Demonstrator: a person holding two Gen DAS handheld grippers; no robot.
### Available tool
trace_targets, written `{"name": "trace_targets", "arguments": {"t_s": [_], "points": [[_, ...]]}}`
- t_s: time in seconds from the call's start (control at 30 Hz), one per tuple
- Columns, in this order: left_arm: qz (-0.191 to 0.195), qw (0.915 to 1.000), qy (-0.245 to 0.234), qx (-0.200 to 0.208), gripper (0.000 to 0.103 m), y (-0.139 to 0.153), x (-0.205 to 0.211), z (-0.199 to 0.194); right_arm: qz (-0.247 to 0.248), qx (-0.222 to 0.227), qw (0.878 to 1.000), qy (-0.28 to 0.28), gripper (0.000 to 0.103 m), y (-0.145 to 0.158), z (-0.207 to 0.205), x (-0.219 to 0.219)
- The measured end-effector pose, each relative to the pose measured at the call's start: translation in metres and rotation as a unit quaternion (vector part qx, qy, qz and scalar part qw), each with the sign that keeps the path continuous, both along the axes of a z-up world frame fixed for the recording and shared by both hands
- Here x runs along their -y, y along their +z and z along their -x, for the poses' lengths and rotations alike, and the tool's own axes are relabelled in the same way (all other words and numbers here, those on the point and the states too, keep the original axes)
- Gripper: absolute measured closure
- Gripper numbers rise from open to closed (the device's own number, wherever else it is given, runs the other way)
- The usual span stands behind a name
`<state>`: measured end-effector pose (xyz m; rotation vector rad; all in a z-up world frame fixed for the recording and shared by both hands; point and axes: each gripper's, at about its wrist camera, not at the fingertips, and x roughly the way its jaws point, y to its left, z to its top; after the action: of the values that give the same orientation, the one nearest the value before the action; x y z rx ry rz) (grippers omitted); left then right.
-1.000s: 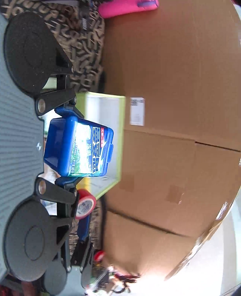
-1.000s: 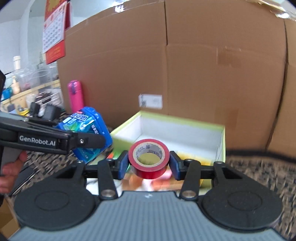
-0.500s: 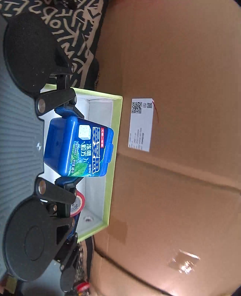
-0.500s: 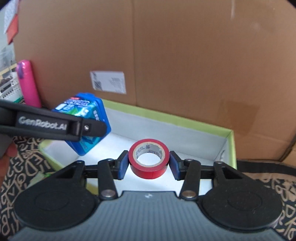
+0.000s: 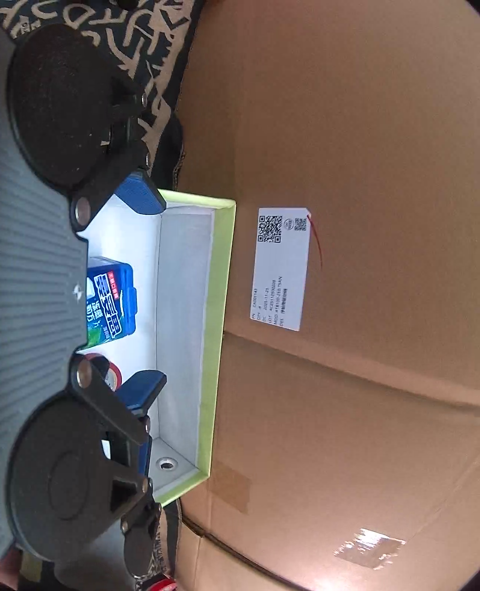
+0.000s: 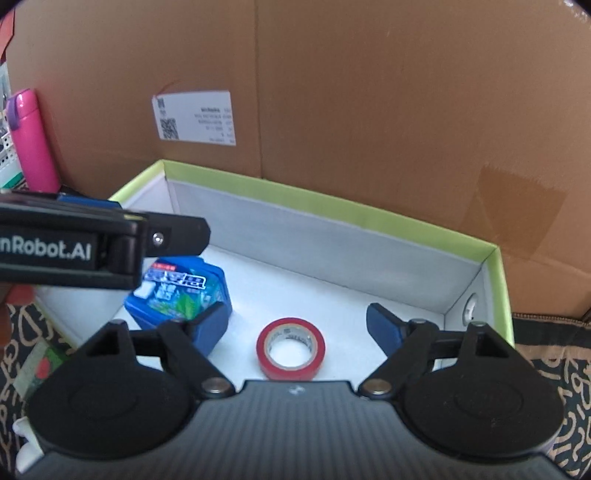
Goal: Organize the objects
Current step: 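Carry both items into the green box and open both tools, then grasp the steel wool with left tool while right tool grasps blue tape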
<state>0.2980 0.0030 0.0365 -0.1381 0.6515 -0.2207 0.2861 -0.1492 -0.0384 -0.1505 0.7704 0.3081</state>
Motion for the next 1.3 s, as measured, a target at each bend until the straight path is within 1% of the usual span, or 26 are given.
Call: {"name": "trace_targets", "arguments": {"t_s": [0.03, 0.07, 0.13, 0.17, 0.23, 0.3, 0.4, 0.5, 0.57, 0.63, 0.77, 0.83, 0.93, 1.07, 1.2, 1.3], "points": [[0.001, 1.0000, 0.006, 0.006, 0.009, 0.005, -0.001, 0.006, -0.005, 0.008, 1.000, -0.001, 0.015, 0.005, 0.005, 0.002], [0.000, 0.9998, 0.011, 0.016, 0.009, 0.012, -0.001, 0.012, -0.011, 0.017, 1.000, 0.000, 0.009, 0.010, 0.011, 0.005], [-0.009, 0.9990, 0.016, 0.041, 0.009, 0.026, -0.001, 0.031, -0.020, 0.037, 0.999, -0.002, 0.002, 0.022, 0.026, 0.011], [-0.014, 0.9984, 0.019, 0.051, 0.008, 0.032, 0.000, 0.040, -0.023, 0.048, 0.999, -0.006, 0.000, 0.028, 0.036, 0.014], [-0.020, 0.9976, 0.024, 0.061, 0.008, 0.045, 0.002, 0.058, -0.026, 0.072, 0.997, -0.021, 0.000, 0.042, 0.052, 0.019], [-0.022, 0.9968, 0.027, 0.072, 0.008, 0.052, 0.005, 0.075, -0.034, 0.095, 0.994, -0.032, 0.000, 0.051, 0.075, 0.026], [-0.035, 0.9954, 0.035, 0.082, 0.007, 0.057, 0.010, 0.105, -0.064, 0.109, 0.991, -0.033, 0.000, 0.060, 0.107, 0.034], [-0.062, 0.9927, 0.034, 0.097, 0.007, 0.050, 0.022, 0.131, -0.088, 0.106, 0.990, -0.031, 0.000, 0.062, 0.134, 0.042], [-0.070, 0.9916, 0.034, 0.103, 0.007, 0.045, 0.027, 0.150, -0.099, 0.105, 0.989, -0.028, 0.000, 0.061, 0.156, 0.047], [-0.065, 0.9923, 0.031, 0.101, 0.007, 0.038, 0.029, 0.167, -0.110, 0.105, 0.988, -0.023, 0.000, 0.058, 0.174, 0.050], [-0.035, 0.9944, 0.037, 0.093, 0.007, 0.020, 0.025, 0.190, -0.123, 0.107, 0.986, -0.027, 0.000, 0.057, 0.220, 0.062], [-0.028, 0.9944, 0.043, 0.092, 0.007, 0.013, 0.022, 0.203, -0.128, 0.100, 0.986, -0.029, 0.000, 0.053, 0.235, 0.067], [-0.033, 0.9943, 0.045, 0.091, 0.007, 0.002, 0.020, 0.220, -0.137, 0.086, 0.986, -0.028, 0.000, 0.040, 0.250, 0.070], [-0.024, 0.9959, 0.037, 0.079, 0.007, -0.015, 0.016, 0.233, -0.155, 0.059, 0.985, -0.037, 0.000, 0.021, 0.271, 0.076], [-0.018, 0.9976, 0.026, 0.062, 0.008, -0.033, 0.013, 0.241, -0.148, 0.035, 0.987, -0.059, 0.000, -0.004, 0.279, 0.077], [-0.012, 0.9987, 0.008, 0.048, 0.008, -0.044, 0.016, 0.246, -0.142, 0.020, 0.986, -0.080, 0.000, -0.019, 0.285, 0.079]]}}
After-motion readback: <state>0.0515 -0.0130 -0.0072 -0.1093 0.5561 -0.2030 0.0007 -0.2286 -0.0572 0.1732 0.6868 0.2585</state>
